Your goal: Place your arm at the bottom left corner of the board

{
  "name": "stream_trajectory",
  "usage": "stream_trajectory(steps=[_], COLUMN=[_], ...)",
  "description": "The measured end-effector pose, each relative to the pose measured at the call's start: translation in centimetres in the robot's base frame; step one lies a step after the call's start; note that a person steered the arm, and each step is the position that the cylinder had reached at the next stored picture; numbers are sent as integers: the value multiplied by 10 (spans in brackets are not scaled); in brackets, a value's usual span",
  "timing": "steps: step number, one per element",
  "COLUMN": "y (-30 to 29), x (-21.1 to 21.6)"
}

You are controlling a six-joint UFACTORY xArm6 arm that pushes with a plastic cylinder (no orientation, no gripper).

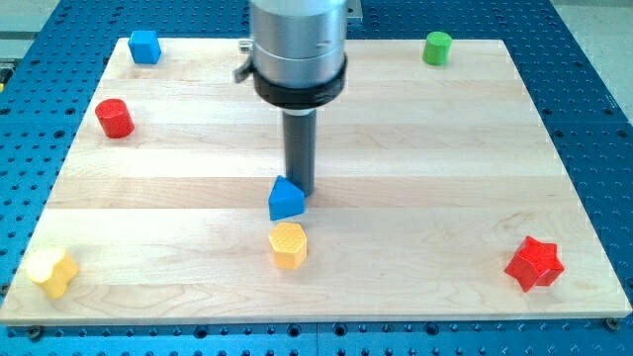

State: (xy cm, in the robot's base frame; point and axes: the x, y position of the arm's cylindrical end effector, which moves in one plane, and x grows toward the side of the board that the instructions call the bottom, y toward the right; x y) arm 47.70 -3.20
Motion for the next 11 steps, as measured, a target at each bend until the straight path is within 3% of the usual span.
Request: stream_trajectory(steps=[1,2,3,4,5,6,8,10,11], y=[-46,-78,-143,-229,-271,-273,-273,-264,-251], x=[30,12,43,41,51,73,74,139,133])
